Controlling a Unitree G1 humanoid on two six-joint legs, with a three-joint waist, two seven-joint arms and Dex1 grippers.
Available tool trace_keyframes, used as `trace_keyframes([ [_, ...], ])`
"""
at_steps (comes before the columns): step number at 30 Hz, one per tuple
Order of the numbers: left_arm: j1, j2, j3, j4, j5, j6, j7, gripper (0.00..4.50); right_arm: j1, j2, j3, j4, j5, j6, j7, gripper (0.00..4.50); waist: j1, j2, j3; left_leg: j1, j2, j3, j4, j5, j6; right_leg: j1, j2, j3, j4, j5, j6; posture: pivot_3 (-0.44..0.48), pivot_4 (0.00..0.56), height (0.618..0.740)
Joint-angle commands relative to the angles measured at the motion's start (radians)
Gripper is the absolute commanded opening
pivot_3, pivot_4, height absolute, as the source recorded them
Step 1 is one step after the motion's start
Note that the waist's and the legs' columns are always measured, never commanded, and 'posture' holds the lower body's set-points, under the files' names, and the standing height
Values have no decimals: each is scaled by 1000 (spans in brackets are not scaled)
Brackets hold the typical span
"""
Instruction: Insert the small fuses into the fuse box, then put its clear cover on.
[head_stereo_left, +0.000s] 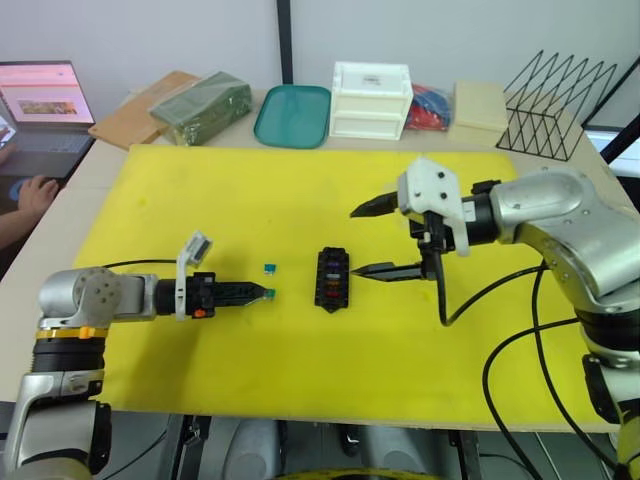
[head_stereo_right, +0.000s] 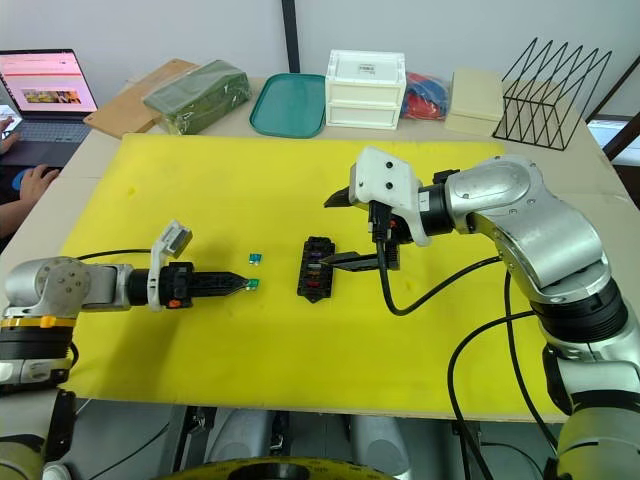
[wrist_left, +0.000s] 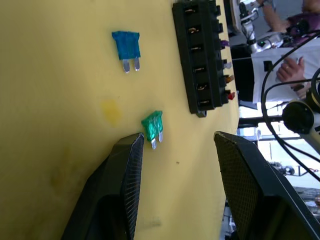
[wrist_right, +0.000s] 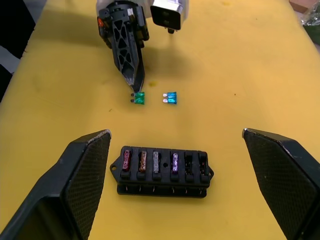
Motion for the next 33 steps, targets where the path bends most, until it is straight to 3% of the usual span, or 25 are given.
trace_keyframes([
  [1,-18,-19,-7,4,13,-25,21,2419,-27,1,-9,-30,4,-5,-4,4500,0,0,0,0,0,0,0,0,0,0,0,0,0,0,0,0,150,740],
  [10,-12,-16,-70,-14,36,-53,5,2419,-28,-3,-6,-35,3,3,-13,4500,0,0,0,0,0,0,0,0,0,1,0,0,0,0,0,0,150,740],
  [13,-1,0,-96,-25,46,-68,-11,1836,-27,-5,-5,-37,3,3,-17,4500,-1,0,0,0,0,0,0,0,0,1,0,0,0,0,0,0,150,740],
  [18,14,21,-135,-35,62,-95,-33,111,-28,-2,-1,-34,-4,-1,-25,4500,-2,0,0,1,0,0,0,0,0,1,0,0,0,0,0,0,150,740],
  [29,36,50,-113,-72,78,-234,-95,48,-28,-7,8,-24,-7,-7,-26,4500,-4,0,0,1,0,0,0,0,0,1,1,0,0,0,0,0,150,740],
  [33,62,59,-71,-161,76,-387,-160,48,-50,0,-5,-12,69,142,-37,4500,-5,0,0,1,0,0,0,0,0,1,0,0,0,0,0,0,150,740],
])
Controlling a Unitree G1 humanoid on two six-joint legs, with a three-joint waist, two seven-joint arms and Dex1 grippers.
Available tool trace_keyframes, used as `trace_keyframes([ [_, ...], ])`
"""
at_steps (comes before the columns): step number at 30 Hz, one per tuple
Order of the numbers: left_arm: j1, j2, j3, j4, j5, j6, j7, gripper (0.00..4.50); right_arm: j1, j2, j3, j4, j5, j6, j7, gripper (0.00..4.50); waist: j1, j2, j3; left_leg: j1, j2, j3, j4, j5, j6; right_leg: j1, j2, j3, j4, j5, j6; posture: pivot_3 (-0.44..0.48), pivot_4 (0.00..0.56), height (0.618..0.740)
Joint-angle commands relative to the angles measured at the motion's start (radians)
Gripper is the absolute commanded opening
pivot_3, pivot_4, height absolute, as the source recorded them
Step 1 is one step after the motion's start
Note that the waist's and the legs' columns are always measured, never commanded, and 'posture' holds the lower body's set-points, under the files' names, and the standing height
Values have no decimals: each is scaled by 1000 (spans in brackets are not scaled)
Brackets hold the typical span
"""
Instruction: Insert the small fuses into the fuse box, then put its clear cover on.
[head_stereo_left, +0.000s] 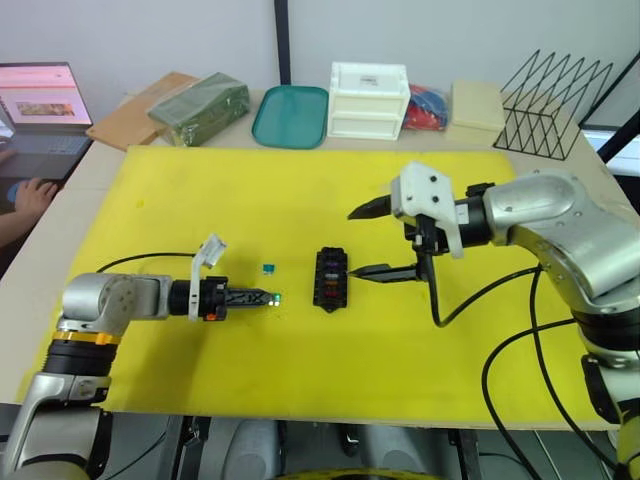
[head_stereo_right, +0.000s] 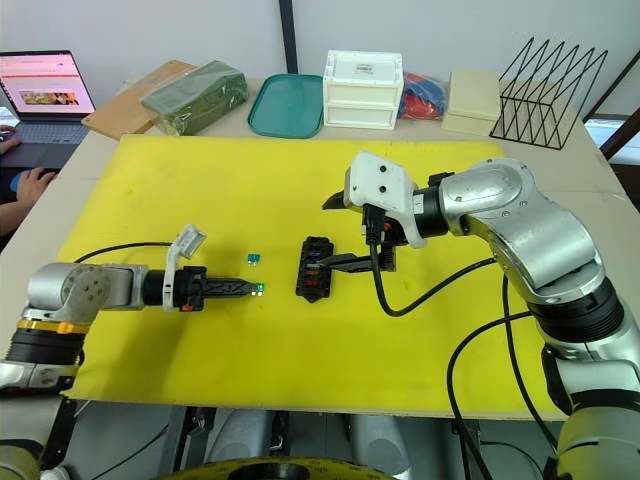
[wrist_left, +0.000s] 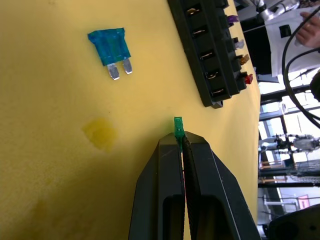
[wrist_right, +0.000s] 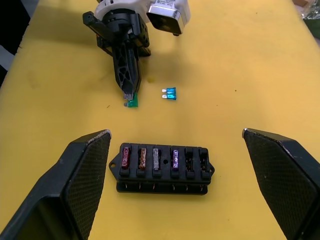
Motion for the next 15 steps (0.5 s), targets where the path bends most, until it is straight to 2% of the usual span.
trace_keyframes([
  [1,16,19,66,-117,6,-178,-68,48,-54,14,-45,-5,94,164,-21,4500,0,0,0,0,0,0,0,0,0,0,0,0,0,0,0,0,150,740],
  [6,-10,-1,91,-233,21,-351,-94,48,-114,127,-134,43,273,452,-107,4500,2,0,0,-1,1,-1,0,0,0,-1,0,0,0,0,0,0,150,740],
  [15,-108,-40,53,-345,16,-441,-79,48,-193,262,-218,75,385,666,-252,4500,0,0,0,-2,0,0,0,0,0,-1,0,0,-1,0,0,0,150,740],
])
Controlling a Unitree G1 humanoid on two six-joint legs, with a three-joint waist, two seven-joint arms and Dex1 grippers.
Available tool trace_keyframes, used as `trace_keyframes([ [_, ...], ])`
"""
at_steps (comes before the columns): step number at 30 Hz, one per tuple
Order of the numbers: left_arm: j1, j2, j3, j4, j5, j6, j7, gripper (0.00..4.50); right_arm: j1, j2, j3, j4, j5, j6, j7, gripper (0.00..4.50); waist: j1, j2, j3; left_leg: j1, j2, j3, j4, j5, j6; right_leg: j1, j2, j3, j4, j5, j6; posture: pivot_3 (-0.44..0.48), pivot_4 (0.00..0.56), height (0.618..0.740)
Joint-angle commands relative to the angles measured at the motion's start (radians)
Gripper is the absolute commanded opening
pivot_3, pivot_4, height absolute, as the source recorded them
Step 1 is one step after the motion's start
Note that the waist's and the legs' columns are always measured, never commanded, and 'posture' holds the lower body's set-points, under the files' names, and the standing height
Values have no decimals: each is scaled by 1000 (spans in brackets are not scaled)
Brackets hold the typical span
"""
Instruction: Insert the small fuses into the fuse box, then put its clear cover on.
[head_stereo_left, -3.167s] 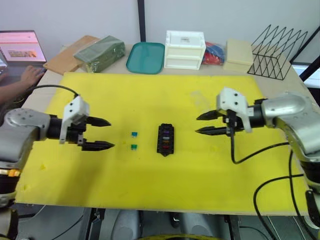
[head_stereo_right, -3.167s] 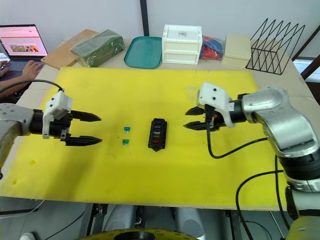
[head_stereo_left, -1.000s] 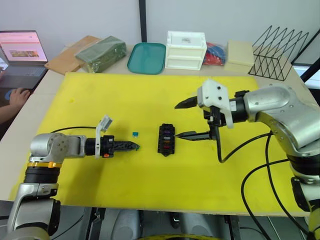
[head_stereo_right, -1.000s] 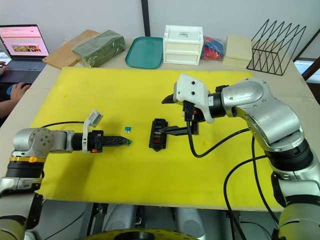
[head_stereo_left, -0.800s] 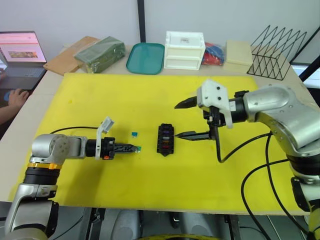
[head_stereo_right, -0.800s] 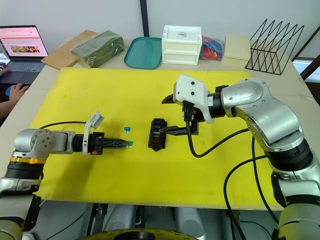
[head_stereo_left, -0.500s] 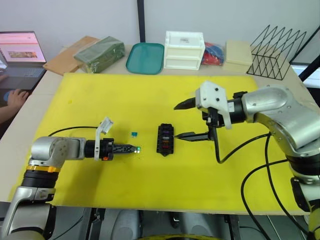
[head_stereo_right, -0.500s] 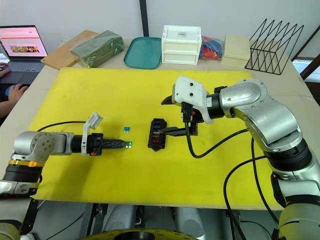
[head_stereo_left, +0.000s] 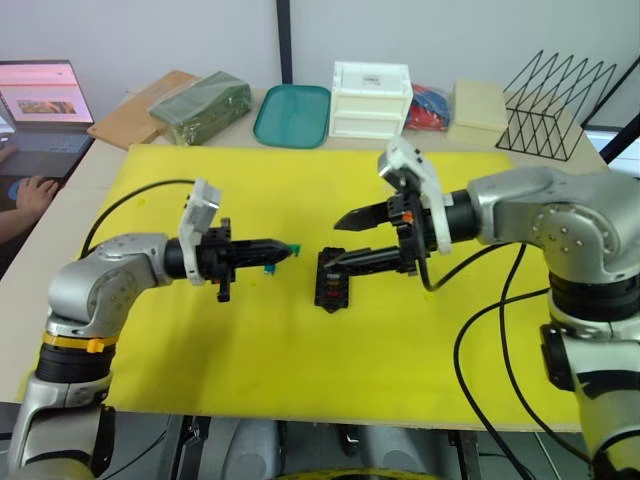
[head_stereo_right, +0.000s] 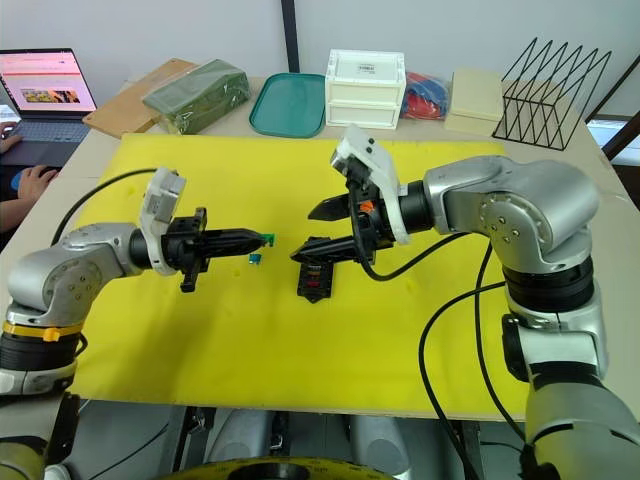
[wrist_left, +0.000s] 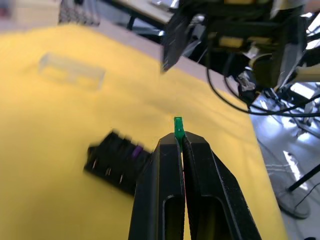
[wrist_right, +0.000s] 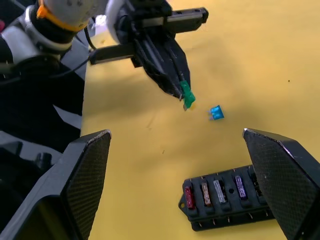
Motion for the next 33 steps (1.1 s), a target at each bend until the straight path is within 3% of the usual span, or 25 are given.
trace_keyframes([
  [1,-28,-6,-9,-50,-6,-26,3,17,-32,31,-60,-14,50,44,-41,4292,-2,0,0,0,0,0,0,0,0,0,0,0,0,0,0,0,150,740],
  [4,-37,-14,-16,-62,-14,-23,5,0,-21,46,-60,-27,61,54,-72,3591,-3,0,0,0,0,0,0,0,0,0,0,0,0,0,0,0,150,740],
  [7,-39,-9,-27,-66,-9,-31,1,0,-19,52,-68,-28,81,61,-89,2501,-3,0,0,0,0,0,0,0,0,0,0,0,0,0,0,0,150,740],
  [16,-30,8,-38,-70,-2,-33,-9,0,-32,27,-60,-13,111,56,-100,2501,-3,0,0,0,0,0,0,0,0,0,1,0,0,0,0,0,150,740],
  [21,-28,9,-38,-74,-3,-33,-5,0,-42,34,-53,-12,119,56,-109,1447,-4,0,0,0,0,0,0,0,0,0,1,0,0,0,0,0,150,740],
  [33,-30,5,-44,-74,1,-34,-3,0,-54,32,-29,-9,114,45,-116,1447,-4,0,0,0,0,0,0,0,0,0,1,0,0,0,0,0,150,740],
])
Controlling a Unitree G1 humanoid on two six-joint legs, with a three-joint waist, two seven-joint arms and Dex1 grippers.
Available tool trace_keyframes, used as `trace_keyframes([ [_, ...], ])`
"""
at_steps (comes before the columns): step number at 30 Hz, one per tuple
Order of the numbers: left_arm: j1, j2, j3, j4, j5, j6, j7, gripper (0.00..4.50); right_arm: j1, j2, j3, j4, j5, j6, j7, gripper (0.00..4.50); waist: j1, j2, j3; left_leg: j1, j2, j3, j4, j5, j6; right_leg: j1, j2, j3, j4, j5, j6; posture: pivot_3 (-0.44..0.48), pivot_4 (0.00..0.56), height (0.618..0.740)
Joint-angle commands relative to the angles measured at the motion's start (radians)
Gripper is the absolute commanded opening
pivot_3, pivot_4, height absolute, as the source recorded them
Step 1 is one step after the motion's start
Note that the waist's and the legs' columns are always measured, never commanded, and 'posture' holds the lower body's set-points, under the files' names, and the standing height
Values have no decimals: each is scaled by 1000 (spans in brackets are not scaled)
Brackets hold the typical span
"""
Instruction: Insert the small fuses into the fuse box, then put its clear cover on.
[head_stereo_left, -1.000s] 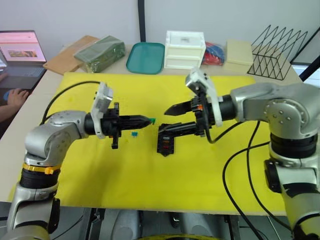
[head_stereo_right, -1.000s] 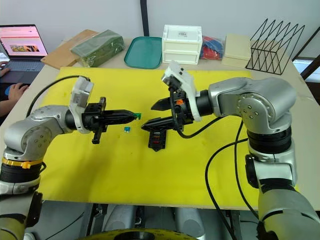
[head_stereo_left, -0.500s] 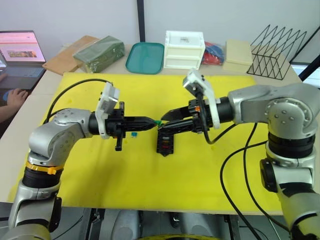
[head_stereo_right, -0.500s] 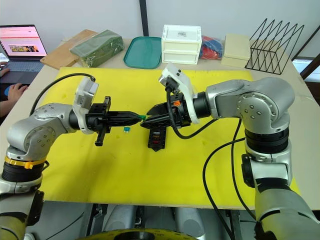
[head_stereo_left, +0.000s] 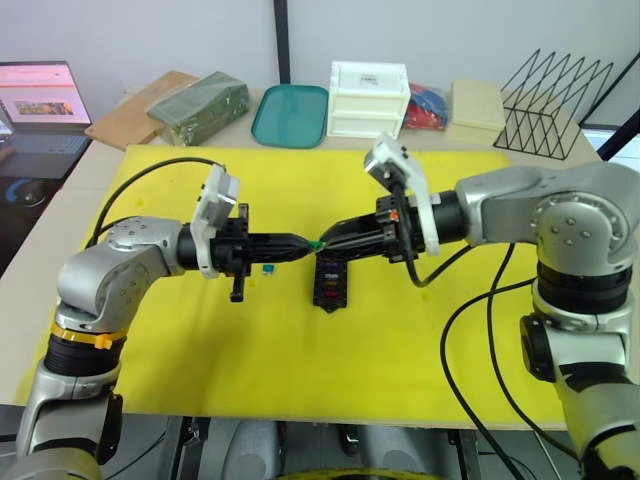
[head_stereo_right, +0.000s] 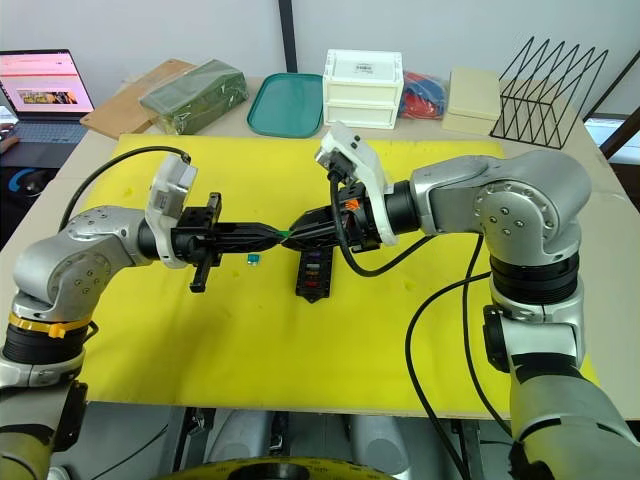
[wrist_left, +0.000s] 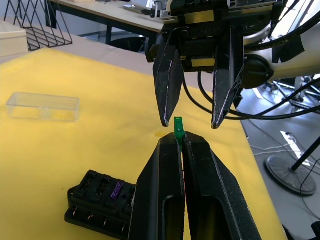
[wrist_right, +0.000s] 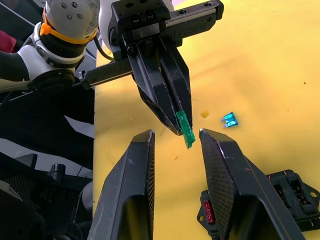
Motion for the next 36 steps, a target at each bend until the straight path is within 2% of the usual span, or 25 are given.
trace_keyframes([
  [1,-12,7,-4,-36,0,-16,0,0,-35,-5,-2,-6,10,-19,1,1447,0,0,0,0,0,0,0,0,0,0,0,0,0,0,0,0,150,740],
  [8,-8,7,-9,-37,-1,-20,4,0,-36,-9,3,-8,10,-23,2,1447,0,0,0,0,0,0,0,0,0,0,0,0,0,0,0,0,150,740],
  [11,-6,6,-9,-37,0,-22,5,0,-31,-16,6,-15,11,-24,6,888,0,0,0,0,0,0,0,0,0,0,0,0,0,0,0,0,150,740],
  [14,-7,6,-9,-35,3,-26,4,0,-22,-24,17,-23,7,-31,7,54,0,0,0,0,0,0,0,0,0,0,0,0,0,0,0,0,150,740],
  [27,-1,7,-10,-38,4,-26,2,0,-9,-87,73,-47,-32,-145,45,54,0,0,0,0,0,0,0,0,0,0,0,0,-1,0,0,0,150,740],
  [30,2,9,-9,-38,6,-28,0,0,-13,-105,75,-51,-22,-153,62,655,0,0,0,0,0,0,0,0,0,0,0,0,-1,0,0,0,150,740],
  [32,3,9,-9,-37,6,-30,0,0,-16,-106,73,-44,-18,-149,61,1303,0,0,0,0,0,0,0,0,0,0,0,0,-1,0,0,0,150,740],
  [36,1,10,-7,-33,7,-32,-1,0,-16,-104,74,-33,-15,-143,58,1303,0,0,0,0,0,0,0,0,0,0,0,0,-1,0,0,0,150,740],
])
